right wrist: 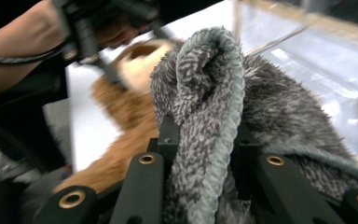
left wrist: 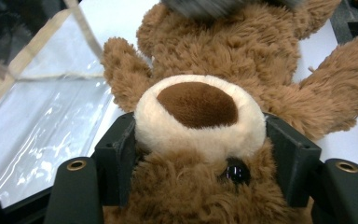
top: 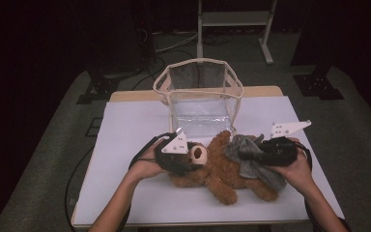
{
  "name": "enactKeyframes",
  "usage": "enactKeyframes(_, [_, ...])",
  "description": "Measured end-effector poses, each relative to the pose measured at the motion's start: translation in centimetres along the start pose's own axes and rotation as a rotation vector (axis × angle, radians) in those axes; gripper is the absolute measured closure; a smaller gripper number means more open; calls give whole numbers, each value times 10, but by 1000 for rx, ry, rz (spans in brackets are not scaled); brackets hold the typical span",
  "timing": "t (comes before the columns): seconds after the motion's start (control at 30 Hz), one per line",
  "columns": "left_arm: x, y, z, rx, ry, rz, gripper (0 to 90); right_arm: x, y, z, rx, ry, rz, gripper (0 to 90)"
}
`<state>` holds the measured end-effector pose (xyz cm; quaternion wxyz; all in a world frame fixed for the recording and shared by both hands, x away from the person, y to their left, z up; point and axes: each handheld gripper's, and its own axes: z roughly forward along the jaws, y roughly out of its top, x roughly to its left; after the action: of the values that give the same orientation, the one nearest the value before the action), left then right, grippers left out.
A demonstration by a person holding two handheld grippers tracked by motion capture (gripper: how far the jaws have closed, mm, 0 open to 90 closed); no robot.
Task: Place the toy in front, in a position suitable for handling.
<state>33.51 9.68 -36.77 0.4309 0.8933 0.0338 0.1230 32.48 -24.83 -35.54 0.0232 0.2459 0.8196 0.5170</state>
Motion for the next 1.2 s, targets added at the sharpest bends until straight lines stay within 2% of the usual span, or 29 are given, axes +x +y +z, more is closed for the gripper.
enactKeyframes(0.07, [-2,-7,0,2,-14,-16,331,-8,8,2,0,-45,-3,712])
enactKeyframes(0.1, [-3,-12,0,6,-29,-39,315,-12,10,6,5,-54,2,711])
enactKeyframes(0.17, [-4,-16,-2,-20,-31,-52,283,-15,10,20,30,-39,3,709])
enactKeyframes(0.27, [-3,-16,-13,-88,-41,-94,249,-6,4,34,72,-30,-27,706])
enactKeyframes(0.33, [-2,-14,-18,-95,-51,-104,248,4,-2,38,74,-2,-36,707])
enactKeyframes(0.37, [-2,-13,-17,-93,-75,-113,249,10,-5,36,75,4,-45,707])
enactKeyframes(0.43, [-5,-13,-14,-85,-126,-104,271,22,-8,30,88,7,-71,706])
enactKeyframes(0.5, [-10,-14,-8,-80,-191,-101,341,27,-10,25,97,14,-81,706])
enactKeyframes(0.53, [-13,-15,-5,-64,-201,-89,346,29,-10,22,98,13,-86,706])
enactKeyframes(0.6, [-18,-17,-3,-65,-203,-76,354,28,-6,17,89,-6,-90,706])
enactKeyframes(0.73, [-22,-15,-7,-47,-220,-53,356,17,6,16,62,-55,-86,706])
enactKeyframes(0.77, [-23,-15,-7,-46,-219,-51,349,14,7,18,63,-48,-80,706])
enactKeyframes(0.83, [-21,-13,-10,-37,-220,-54,266,14,5,27,77,-32,-77,705])
enactKeyframes(0.9, [-18,-12,-15,-65,-180,-46,240,17,-1,37,92,-11,-81,703])
enactKeyframes(0.93, [-14,-12,-18,-93,-160,-71,198,20,-4,39,94,-3,-86,703])
enactKeyframes(0.97, [-12,-13,-21,-116,-156,-94,195,25,-6,38,94,9,-88,703])
enactKeyframes(1.03, [-9,-14,-24,-136,-135,-114,197,32,-9,34,98,15,-102,703])
enactKeyframes(1.1, [-9,-16,-20,-77,-115,-119,214,39,-11,29,106,25,-120,701])
enactKeyframes(1.13, [-10,-18,-16,-57,-122,-129,220,40,-11,27,109,28,-123,701])
enactKeyframes(1.2, [-10,-21,-12,-68,-166,-162,242,41,-9,24,105,29,-131,703])
